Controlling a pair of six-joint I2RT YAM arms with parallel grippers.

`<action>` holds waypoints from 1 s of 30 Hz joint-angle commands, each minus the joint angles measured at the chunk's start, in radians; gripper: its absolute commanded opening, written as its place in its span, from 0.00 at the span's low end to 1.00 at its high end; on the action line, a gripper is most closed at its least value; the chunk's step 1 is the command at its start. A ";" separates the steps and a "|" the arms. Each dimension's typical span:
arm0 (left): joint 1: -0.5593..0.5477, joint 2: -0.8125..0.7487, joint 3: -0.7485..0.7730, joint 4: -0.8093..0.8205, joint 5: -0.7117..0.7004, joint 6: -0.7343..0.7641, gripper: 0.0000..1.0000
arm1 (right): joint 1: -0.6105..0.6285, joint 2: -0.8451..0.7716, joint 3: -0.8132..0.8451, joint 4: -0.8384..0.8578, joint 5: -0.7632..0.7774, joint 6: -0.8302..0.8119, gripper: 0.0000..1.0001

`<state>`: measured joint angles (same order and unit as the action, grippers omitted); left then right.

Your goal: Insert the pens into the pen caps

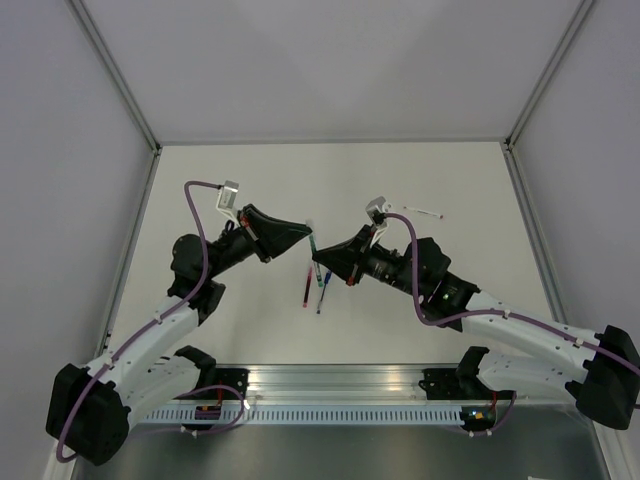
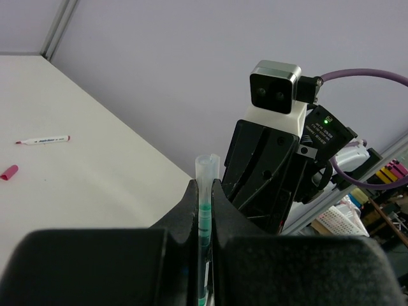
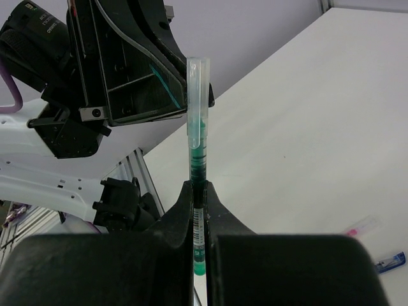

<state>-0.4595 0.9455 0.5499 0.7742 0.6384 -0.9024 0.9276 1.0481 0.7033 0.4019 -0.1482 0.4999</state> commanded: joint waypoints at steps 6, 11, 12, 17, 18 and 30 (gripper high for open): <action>-0.004 -0.025 -0.016 0.028 0.101 0.036 0.02 | -0.001 -0.027 0.068 0.071 0.038 -0.011 0.00; -0.004 -0.004 -0.005 0.049 0.119 0.014 0.14 | -0.003 -0.014 0.082 0.063 0.019 -0.023 0.00; -0.004 -0.001 -0.004 0.054 0.127 0.010 0.19 | -0.003 -0.013 0.085 0.060 0.018 -0.029 0.00; -0.004 0.004 0.004 0.056 0.122 0.003 0.30 | -0.003 -0.019 0.085 0.051 0.013 -0.038 0.00; -0.004 0.004 0.007 0.056 0.122 -0.001 0.34 | -0.003 -0.019 0.084 0.049 0.015 -0.041 0.00; -0.004 0.012 0.008 0.072 0.193 -0.019 0.72 | -0.001 -0.053 0.105 0.014 0.061 -0.070 0.00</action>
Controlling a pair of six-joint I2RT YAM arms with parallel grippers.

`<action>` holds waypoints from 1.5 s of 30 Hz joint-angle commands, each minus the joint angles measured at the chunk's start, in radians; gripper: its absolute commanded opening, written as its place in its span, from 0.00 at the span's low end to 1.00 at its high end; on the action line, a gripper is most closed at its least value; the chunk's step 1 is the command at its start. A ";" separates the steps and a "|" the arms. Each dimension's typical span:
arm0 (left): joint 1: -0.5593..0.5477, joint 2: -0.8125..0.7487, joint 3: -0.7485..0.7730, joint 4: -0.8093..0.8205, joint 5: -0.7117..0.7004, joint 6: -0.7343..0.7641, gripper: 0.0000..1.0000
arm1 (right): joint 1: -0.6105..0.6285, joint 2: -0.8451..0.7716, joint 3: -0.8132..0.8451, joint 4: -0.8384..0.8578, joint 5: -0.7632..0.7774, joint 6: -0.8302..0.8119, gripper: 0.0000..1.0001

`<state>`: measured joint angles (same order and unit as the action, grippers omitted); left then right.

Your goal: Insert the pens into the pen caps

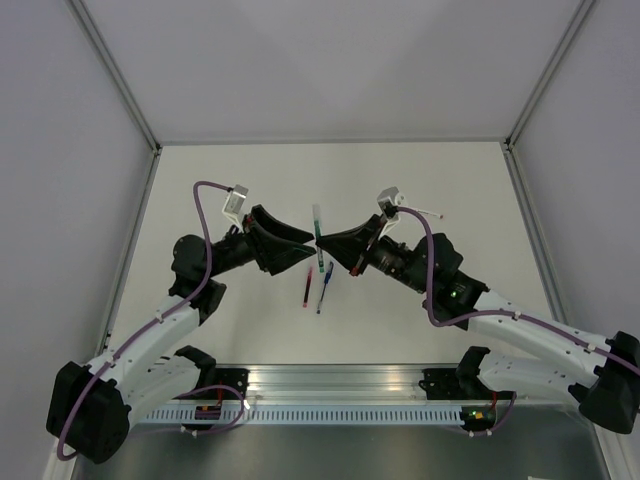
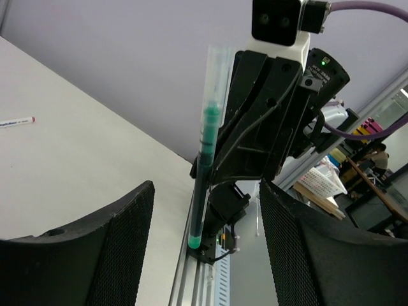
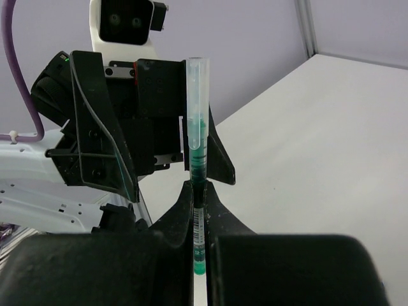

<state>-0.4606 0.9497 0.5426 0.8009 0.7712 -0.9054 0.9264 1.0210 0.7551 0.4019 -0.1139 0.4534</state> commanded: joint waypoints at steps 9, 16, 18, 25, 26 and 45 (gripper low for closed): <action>-0.003 0.006 -0.004 0.087 0.123 -0.027 0.72 | -0.001 -0.047 0.070 0.006 0.042 -0.006 0.00; -0.004 0.086 -0.007 0.207 0.171 -0.093 0.63 | 0.000 -0.024 0.085 0.029 0.037 0.011 0.00; -0.004 0.106 0.000 0.240 0.184 -0.108 0.61 | -0.001 -0.016 0.090 0.035 0.037 0.016 0.00; -0.029 0.135 0.013 0.213 0.181 -0.073 0.54 | 0.000 0.010 0.090 0.058 0.031 0.025 0.00; -0.030 0.136 0.014 0.213 0.180 -0.072 0.53 | 0.000 0.013 0.087 0.058 0.033 0.027 0.00; -0.061 0.100 0.049 0.009 0.142 0.022 0.02 | -0.001 0.041 0.047 0.095 0.034 0.033 0.00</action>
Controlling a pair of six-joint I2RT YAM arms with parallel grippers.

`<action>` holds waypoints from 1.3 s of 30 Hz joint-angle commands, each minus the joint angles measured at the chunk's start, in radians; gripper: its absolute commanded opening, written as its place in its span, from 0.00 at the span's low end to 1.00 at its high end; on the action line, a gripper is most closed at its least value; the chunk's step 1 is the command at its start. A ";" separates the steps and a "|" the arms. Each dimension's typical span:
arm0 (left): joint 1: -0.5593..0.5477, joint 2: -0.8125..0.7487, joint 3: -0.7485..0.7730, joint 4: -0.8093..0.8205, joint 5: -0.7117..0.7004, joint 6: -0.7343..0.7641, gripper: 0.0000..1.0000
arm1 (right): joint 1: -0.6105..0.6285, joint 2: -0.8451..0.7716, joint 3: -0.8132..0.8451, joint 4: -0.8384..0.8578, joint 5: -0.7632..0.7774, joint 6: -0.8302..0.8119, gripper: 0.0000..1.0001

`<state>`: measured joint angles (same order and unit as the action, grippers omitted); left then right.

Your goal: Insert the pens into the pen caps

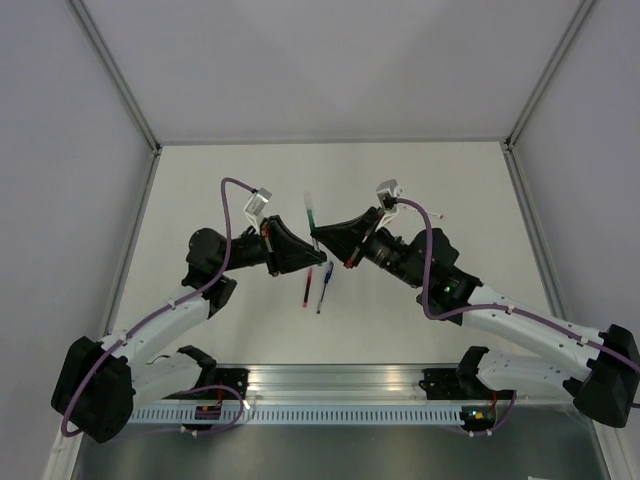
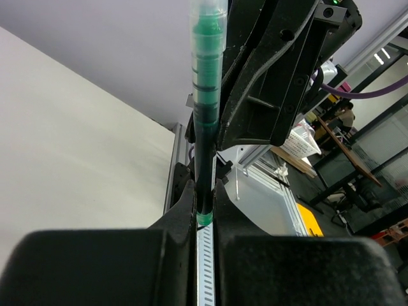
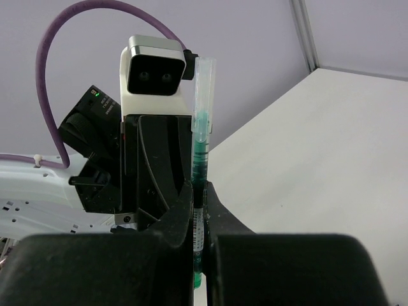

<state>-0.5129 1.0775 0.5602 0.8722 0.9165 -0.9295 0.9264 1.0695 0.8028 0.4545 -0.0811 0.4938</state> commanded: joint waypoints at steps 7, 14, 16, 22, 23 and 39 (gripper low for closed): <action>-0.009 -0.120 0.050 -0.361 -0.097 0.201 0.02 | -0.001 -0.071 0.015 -0.063 0.014 -0.058 0.23; -0.012 -0.136 0.027 -0.446 -0.123 0.262 0.02 | -0.001 -0.097 0.073 -0.197 0.007 -0.110 0.69; -0.024 -0.133 0.018 -0.452 -0.136 0.279 0.02 | -0.001 -0.097 0.094 -0.224 -0.008 -0.124 0.74; -0.091 -0.128 0.020 -0.492 -0.163 0.342 0.02 | -0.001 -0.065 0.197 -0.336 0.055 -0.152 0.86; -0.095 -0.134 0.017 -0.489 -0.163 0.343 0.02 | -0.001 -0.066 0.206 -0.355 0.066 -0.155 0.86; -0.122 -0.225 -0.059 -0.345 -0.070 0.317 0.02 | -0.011 -0.037 0.315 -0.428 0.008 -0.133 0.84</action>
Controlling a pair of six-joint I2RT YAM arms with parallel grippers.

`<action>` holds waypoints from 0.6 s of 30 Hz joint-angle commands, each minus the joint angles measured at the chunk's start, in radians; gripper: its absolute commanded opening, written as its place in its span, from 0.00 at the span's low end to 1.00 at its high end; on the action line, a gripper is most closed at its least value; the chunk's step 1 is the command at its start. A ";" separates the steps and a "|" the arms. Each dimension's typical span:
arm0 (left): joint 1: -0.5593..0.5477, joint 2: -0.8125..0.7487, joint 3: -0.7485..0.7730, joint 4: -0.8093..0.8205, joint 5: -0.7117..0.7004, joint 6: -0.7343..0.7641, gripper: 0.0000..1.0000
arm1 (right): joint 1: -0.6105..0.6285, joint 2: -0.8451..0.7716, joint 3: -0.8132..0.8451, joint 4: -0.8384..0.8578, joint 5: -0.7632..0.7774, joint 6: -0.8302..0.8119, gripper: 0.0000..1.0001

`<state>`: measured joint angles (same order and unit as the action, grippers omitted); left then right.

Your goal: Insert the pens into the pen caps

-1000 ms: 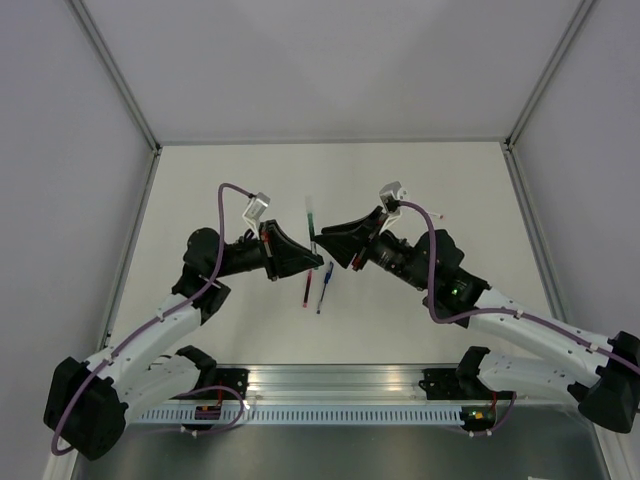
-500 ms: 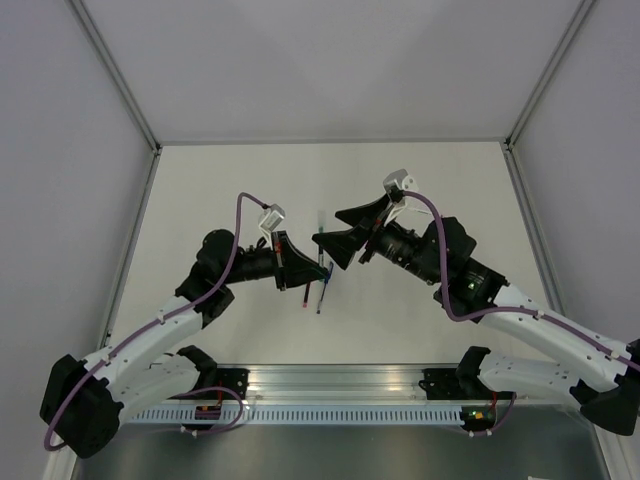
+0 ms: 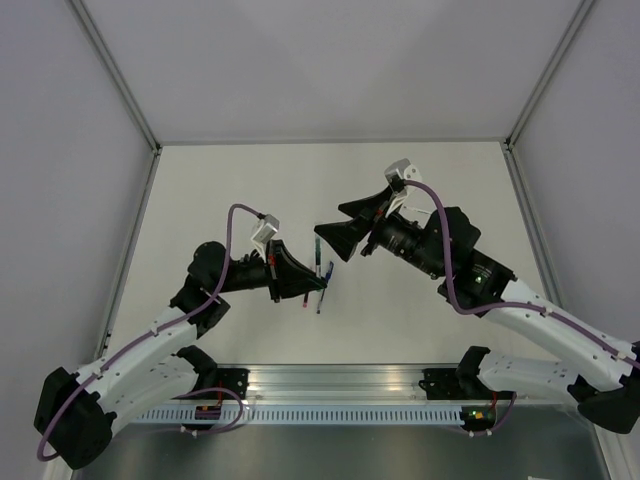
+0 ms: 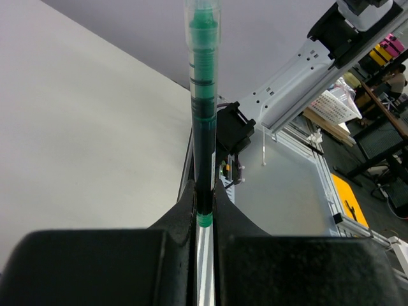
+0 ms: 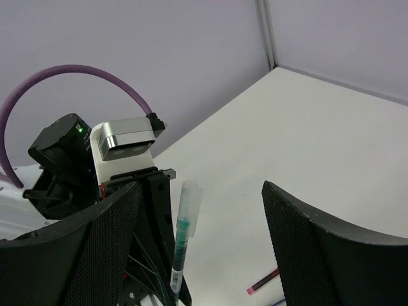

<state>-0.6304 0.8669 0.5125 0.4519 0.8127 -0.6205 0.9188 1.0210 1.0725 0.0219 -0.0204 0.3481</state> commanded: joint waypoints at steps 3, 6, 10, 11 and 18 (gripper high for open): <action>-0.005 -0.006 -0.015 0.103 0.054 -0.005 0.02 | -0.003 0.027 0.044 0.015 -0.078 0.015 0.80; -0.005 -0.003 -0.015 0.108 0.057 -0.008 0.02 | -0.003 0.045 0.046 0.035 -0.111 0.023 0.68; -0.005 -0.006 -0.017 0.107 0.057 -0.008 0.02 | -0.003 0.060 0.043 0.062 -0.134 0.041 0.60; -0.003 -0.005 -0.017 0.105 0.057 -0.007 0.02 | -0.001 0.063 0.043 0.070 -0.139 0.043 0.60; -0.005 -0.009 -0.017 0.107 0.056 -0.007 0.02 | -0.001 0.079 0.037 0.087 -0.145 0.049 0.52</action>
<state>-0.6304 0.8639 0.5007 0.5098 0.8482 -0.6228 0.9188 1.0988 1.0760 0.0536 -0.1432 0.3820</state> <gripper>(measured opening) 0.066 0.534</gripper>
